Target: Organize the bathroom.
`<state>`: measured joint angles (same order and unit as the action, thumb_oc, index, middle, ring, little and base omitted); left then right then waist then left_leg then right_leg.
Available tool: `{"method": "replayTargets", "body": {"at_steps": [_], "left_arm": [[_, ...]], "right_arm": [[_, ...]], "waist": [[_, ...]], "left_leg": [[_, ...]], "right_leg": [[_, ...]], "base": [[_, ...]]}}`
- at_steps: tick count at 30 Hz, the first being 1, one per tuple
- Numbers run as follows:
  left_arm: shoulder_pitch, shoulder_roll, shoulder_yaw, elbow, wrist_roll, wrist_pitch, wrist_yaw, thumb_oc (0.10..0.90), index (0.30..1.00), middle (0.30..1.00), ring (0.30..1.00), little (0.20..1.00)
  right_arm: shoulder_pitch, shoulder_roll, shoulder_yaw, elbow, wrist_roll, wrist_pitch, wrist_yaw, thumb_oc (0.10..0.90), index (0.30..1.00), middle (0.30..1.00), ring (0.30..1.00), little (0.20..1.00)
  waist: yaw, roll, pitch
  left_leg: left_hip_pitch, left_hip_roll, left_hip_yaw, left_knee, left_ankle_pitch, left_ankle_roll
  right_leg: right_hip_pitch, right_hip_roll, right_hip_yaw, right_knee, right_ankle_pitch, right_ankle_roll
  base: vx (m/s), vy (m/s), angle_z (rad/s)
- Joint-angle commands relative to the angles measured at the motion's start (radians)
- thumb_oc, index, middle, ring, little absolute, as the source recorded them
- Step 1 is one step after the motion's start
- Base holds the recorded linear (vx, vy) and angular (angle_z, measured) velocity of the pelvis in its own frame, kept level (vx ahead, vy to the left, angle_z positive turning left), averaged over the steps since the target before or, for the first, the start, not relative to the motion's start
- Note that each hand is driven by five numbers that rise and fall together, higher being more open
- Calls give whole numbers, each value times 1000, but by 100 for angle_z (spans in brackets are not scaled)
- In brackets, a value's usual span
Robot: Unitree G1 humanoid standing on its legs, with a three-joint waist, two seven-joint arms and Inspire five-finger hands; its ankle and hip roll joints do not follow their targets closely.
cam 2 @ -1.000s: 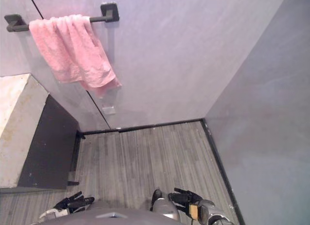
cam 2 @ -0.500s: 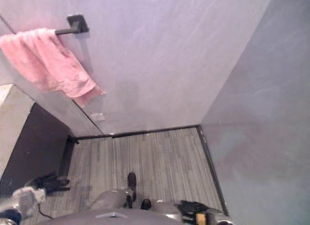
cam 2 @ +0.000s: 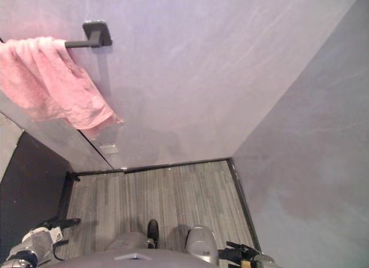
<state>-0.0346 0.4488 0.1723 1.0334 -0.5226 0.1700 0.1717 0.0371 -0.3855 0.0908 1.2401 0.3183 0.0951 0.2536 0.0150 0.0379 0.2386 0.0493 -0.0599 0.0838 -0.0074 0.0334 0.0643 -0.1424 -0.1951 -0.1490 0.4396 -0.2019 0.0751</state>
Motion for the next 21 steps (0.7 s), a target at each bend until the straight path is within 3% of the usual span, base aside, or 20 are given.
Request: {"method": "replayTargets", "body": {"at_steps": [1,4,5,13,14,15,16,18,19,21], "left_arm": [[8,68,33,-50,-54,-39,9,800,900,900,900,900],[19,57,25,-62,-48,-52,-4,800,900,900,900,900],[34,26,18,-51,-60,-69,-22,800,900,900,900,900],[25,-13,0,-4,-67,-38,-17,800,900,900,900,900],[23,-18,-4,12,-65,-42,-21,800,900,900,900,900],[27,-39,-7,27,-62,-51,-22,800,900,900,900,900],[27,-39,-7,27,-62,-51,-22,800,900,900,900,900],[32,-62,-19,49,-61,-63,-20,800,900,900,900,900],[32,-77,-31,65,-46,-64,-11,800,900,900,900,900],[19,-81,-52,99,-17,-61,-13,800,900,900,900,900]], "right_arm": [[15,76,62,7,-49,-17,54,800,900,900,900,900],[11,74,66,-3,-12,2,55,800,900,900,900,900],[10,64,56,-6,4,10,56,800,900,900,900,900],[1,55,40,5,2,-14,47,800,900,900,900,900],[3,57,37,7,11,-18,43,800,900,900,900,900],[2,53,34,5,15,-18,40,800,900,900,900,900],[2,53,34,5,15,-18,40,800,900,900,900,900],[-1,43,41,-3,-13,-8,31,800,900,900,900,900],[-5,33,36,-4,18,-5,25,800,900,900,900,900],[-5,18,20,-1,4,-4,25,800,900,900,900,900]], "waist": [[-19,-45,12],[-12,-50,7],[-11,-50,-12],[-26,-28,-48],[-27,-30,-50],[-30,-36,-46],[-30,-36,-46],[-31,-37,-37],[-39,-31,-31],[-53,-7,-30]], "left_leg": [[-23,10,-28,113,-120,-35],[-24,26,-11,115,-114,-42],[-23,33,-29,111,-93,-59],[-7,53,-24,96,-92,-71],[-19,54,-23,128,-93,-80],[-54,53,-29,241,-94,-89],[-54,53,-29,241,-94,-89],[-104,103,-55,332,-20,-118],[-86,172,-48,270,15,-128],[-57,259,-16,103,83,-147]], "right_leg": [[-1,22,37,-286,307,85],[42,35,13,-347,284,77],[95,64,16,-395,275,64],[144,85,8,-404,222,33],[151,85,7,-399,215,28],[156,82,16,-389,196,14],[156,82,16,-389,196,14],[156,80,24,-356,178,-4],[159,69,23,-334,168,-3],[169,58,17,-320,149,3]], "base": [[-33,-242,3],[15,-201,16],[66,-59,51],[70,3,24],[32,35,16],[32,35,16],[32,98,13],[71,205,28],[160,370,24],[225,469,15]]}}
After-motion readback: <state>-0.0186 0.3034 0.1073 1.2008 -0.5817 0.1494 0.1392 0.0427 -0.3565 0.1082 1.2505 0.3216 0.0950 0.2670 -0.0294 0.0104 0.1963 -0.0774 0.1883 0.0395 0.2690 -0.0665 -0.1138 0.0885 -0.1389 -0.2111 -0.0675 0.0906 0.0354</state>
